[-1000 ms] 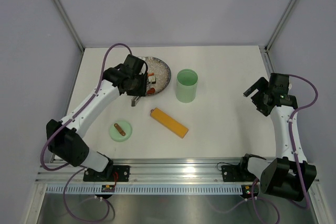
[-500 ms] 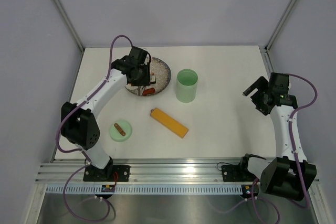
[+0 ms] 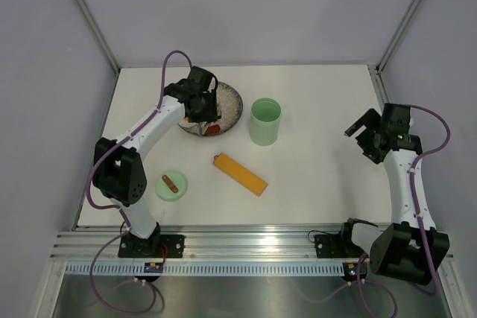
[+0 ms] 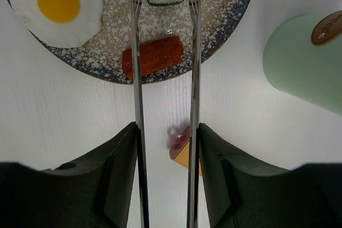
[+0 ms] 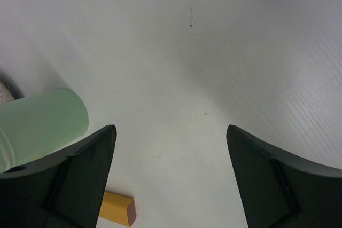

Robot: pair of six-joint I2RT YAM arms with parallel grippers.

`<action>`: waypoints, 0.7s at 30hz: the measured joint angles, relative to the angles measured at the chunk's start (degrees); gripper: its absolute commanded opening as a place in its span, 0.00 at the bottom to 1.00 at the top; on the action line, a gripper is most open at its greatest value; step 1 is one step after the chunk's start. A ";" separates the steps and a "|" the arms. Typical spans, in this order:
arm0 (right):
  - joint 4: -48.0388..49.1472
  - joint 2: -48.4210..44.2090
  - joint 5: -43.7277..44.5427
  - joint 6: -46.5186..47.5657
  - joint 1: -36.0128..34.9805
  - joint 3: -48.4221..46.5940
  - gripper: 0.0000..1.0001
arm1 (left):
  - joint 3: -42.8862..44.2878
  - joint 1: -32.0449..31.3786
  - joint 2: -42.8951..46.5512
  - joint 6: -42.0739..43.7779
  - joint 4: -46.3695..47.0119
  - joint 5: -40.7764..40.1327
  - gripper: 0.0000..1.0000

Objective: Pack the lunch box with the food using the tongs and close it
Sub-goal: Pick up the fake food from the plate.

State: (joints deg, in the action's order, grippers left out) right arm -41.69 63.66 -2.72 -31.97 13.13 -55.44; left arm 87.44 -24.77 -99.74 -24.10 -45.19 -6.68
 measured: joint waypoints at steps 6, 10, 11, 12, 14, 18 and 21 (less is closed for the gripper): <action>0.02 0.00 -0.02 0.00 0.00 0.00 0.92 | 0.00 0.00 -0.09 -0.20 0.50 0.02 0.51; 0.02 0.00 -0.04 0.00 0.00 0.00 0.92 | 0.00 0.00 -0.70 -0.20 1.33 0.15 0.51; 0.02 0.00 -0.04 -0.02 0.00 0.00 0.92 | 0.00 0.00 -0.94 -0.22 1.42 0.22 0.51; 0.02 0.00 -0.04 0.00 0.00 0.00 0.92 | 0.00 0.00 -1.20 -0.24 1.44 0.24 0.51; 0.02 0.00 -0.04 0.00 0.00 0.00 0.92 | 0.00 0.00 -1.66 -0.31 1.55 0.24 0.51; 0.02 0.00 -0.07 0.00 0.00 0.00 0.92 | -0.02 0.00 -2.23 -0.44 1.60 0.15 0.52; 0.02 0.00 -0.11 -0.02 0.00 0.00 0.92 | -0.04 0.00 -2.38 -0.48 1.66 0.00 0.52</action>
State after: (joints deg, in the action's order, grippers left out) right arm -41.67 63.66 -2.83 -31.99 13.13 -55.44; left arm 87.39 -24.77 -102.13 -24.58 -43.53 -6.68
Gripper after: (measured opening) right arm 0.919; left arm 0.515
